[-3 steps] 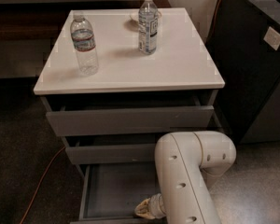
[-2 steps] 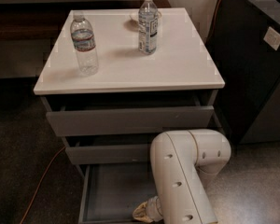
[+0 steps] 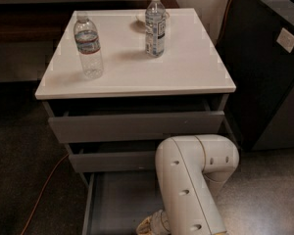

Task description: Place water bottle into bottom drawer

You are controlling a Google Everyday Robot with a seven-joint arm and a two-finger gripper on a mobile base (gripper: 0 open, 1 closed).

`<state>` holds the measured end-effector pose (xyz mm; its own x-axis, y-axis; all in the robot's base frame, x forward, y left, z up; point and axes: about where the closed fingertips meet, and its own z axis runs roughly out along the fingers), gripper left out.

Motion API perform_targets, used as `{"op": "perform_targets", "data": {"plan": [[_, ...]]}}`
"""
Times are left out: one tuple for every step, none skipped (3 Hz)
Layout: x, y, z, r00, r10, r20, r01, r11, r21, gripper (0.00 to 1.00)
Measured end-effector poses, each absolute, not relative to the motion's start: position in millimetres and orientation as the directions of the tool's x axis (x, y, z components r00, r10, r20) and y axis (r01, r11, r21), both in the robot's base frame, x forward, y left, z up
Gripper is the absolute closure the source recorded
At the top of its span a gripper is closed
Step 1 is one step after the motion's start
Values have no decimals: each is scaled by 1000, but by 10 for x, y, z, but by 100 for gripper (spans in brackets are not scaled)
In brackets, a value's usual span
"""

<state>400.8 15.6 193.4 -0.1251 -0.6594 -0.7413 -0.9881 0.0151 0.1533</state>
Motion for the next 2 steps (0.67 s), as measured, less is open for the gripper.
{"op": "perform_targets", "data": {"plan": [[3764,164,2029,-139,-652,-746,-986,21,165,100],[3755,160,2094,-132,-651,-748,-988,29,149,100]]}}
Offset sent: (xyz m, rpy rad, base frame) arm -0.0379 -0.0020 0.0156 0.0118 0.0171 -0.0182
